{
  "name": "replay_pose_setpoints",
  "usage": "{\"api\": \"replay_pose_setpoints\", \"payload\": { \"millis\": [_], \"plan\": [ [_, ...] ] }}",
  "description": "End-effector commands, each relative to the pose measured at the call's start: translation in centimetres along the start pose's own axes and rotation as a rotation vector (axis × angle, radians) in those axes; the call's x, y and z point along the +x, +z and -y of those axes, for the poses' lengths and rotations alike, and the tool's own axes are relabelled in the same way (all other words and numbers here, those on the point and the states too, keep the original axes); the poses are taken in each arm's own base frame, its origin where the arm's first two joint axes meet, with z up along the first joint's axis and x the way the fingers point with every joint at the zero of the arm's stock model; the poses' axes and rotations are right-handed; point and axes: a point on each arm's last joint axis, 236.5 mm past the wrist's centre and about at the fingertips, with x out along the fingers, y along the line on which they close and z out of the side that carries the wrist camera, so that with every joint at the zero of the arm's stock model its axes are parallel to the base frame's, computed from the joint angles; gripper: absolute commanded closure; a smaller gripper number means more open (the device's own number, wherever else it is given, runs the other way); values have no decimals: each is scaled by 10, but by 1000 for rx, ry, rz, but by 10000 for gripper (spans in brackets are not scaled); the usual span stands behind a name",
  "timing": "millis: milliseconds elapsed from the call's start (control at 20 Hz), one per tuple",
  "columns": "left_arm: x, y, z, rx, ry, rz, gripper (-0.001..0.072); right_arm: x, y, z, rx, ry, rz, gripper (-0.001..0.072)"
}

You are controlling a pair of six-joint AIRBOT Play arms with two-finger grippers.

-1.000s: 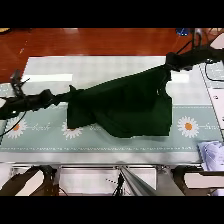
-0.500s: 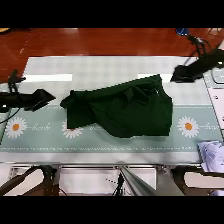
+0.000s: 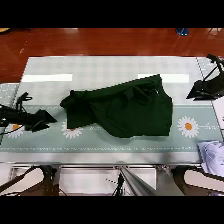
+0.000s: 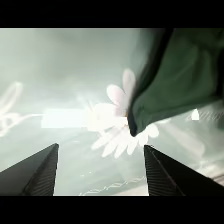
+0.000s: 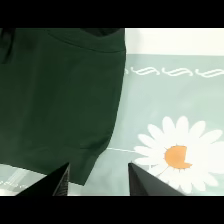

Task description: Fold the shirts.

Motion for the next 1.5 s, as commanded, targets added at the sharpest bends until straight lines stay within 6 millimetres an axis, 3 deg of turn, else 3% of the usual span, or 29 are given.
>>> {"api": "replay_pose_setpoints", "payload": {
  "millis": [0,250,450,550,650,750,850,1050,1250,1400,1450],
  "plan": [
    [27,-5,7,10,-18,-56,103,7,1,1,21,33,23,257],
    [67,5,35,19,-77,-74,114,7,4,-1,20,40,37,257],
    [93,-7,56,46,-121,-140,145,7,0,-2,19,43,17,256],
    [99,-17,56,40,-129,-194,681,5,-4,1,11,29,8,256],
    [96,-21,56,51,-142,-213,683,3,-15,14,13,-23,-13,256],
    [92,-24,57,58,-160,-226,684,14,-35,26,76,-11,-29,256],
    [88,-24,57,71,-171,-224,684,38,-65,31,158,44,-58,215],
    [82,-25,61,93,-177,-215,684,97,-101,10,216,179,-79,161],
    [76,-27,67,135,-188,-208,684,133,-85,-10,328,300,61,164],
    [71,-25,70,175,-191,-189,684,152,-80,-9,320,241,106,167],
    [69,-24,72,182,-190,-181,684,158,-77,-10,313,214,117,199]
  ]
}}
